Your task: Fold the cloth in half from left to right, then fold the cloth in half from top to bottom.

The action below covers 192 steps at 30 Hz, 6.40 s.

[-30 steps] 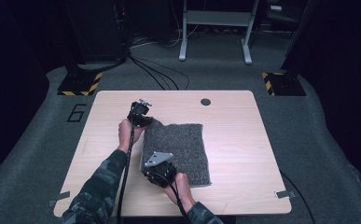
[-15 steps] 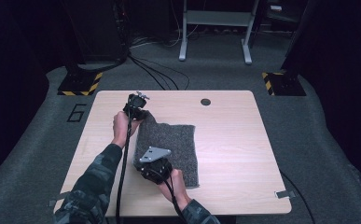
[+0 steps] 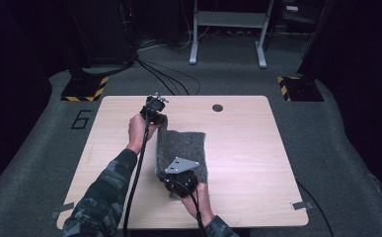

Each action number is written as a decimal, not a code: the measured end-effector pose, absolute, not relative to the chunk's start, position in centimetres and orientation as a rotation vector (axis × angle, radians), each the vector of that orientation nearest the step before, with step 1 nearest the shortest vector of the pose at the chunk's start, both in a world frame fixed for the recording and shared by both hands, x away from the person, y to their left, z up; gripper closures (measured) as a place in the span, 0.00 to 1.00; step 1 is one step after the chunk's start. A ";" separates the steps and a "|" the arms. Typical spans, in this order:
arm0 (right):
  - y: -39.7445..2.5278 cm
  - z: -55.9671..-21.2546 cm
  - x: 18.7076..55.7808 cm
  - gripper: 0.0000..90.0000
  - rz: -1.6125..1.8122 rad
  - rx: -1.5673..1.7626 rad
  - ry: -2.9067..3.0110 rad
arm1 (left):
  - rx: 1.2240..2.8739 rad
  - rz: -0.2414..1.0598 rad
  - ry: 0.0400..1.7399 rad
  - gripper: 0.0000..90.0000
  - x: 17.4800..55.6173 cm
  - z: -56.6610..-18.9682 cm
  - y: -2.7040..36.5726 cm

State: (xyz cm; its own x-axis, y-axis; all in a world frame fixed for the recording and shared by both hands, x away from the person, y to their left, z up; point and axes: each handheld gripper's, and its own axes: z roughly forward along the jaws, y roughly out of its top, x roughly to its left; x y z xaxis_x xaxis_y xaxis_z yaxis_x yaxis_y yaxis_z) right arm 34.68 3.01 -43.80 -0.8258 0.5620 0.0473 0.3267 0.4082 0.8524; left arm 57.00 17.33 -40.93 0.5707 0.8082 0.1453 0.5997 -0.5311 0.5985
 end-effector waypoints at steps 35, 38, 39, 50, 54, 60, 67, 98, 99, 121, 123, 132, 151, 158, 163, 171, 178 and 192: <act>-4.6 -48.1 34.1 0.94 1.153 1.004 2.430 | 2.370 0.457 1.036 0.90 58.4 -46.0 8.1; -4.9 -48.5 33.9 0.92 1.122 1.026 2.435 | 2.337 0.430 1.041 0.74 58.4 -46.1 8.0; -5.0 -48.6 33.9 0.90 1.104 1.020 2.441 | 2.327 0.423 1.042 0.65 58.4 -46.0 8.0; -8.6 -49.7 34.1 0.64 1.006 1.188 2.383 | 2.232 0.405 1.084 0.28 58.1 -45.0 10.1; -10.1 -49.7 34.4 0.57 0.969 1.252 2.357 | 2.243 0.414 1.100 0.26 58.0 -45.2 11.7; -11.5 -49.2 35.6 0.46 0.981 1.282 2.348 | 2.220 0.408 1.138 0.24 57.5 -46.0 14.0; -10.8 -47.9 40.7 0.28 1.042 1.204 2.418 | 2.197 0.380 1.153 0.21 56.8 -46.7 15.9; -6.3 -48.8 57.0 0.42 0.891 1.305 2.427 | 2.154 0.303 1.204 0.32 57.8 -49.8 16.5; -6.1 -48.9 57.2 0.43 0.871 1.319 2.427 | 2.153 0.305 1.200 0.34 57.8 -49.8 16.4; -4.6 -50.1 58.6 0.79 0.800 1.281 2.459 | 2.228 0.321 1.124 0.70 57.5 -50.5 15.3; -4.5 -50.1 58.5 0.82 0.809 1.280 2.465 | 2.236 0.326 1.117 0.72 57.5 -50.5 15.2; -4.0 -50.2 58.1 0.95 0.813 1.313 2.453 | 2.240 0.290 1.113 0.93 57.3 -50.4 14.8; -4.4 -48.1 56.9 0.96 0.919 1.233 2.353 | 2.186 0.361 1.090 0.95 57.0 -48.7 15.3; -4.5 -46.5 56.7 0.96 0.948 1.193 2.316 | 2.165 0.406 1.054 0.95 57.3 -47.1 15.5; -4.5 -45.5 56.5 0.96 0.960 1.173 2.300 | 2.146 0.452 1.030 0.95 57.2 -46.0 15.5; -4.5 -44.0 56.1 0.96 1.005 1.120 2.250 | 2.110 0.505 0.990 0.95 56.9 -45.0 15.8; -5.1 -42.6 55.2 0.96 1.051 1.084 2.198 | 2.060 0.549 0.953 0.95 56.1 -43.7 15.9; -5.7 -40.3 53.1 0.96 1.123 0.963 2.152 | 2.003 0.633 0.863 0.94 54.0 -41.2 16.4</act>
State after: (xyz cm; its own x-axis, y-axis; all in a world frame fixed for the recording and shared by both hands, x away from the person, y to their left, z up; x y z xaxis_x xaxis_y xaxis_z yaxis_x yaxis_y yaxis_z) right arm 53.12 -5.72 -40.33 -0.6094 0.7835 -0.1214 0.3487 0.4024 0.8464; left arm 54.02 16.38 -41.20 0.6349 0.7642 0.1136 0.3378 -0.4068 0.8488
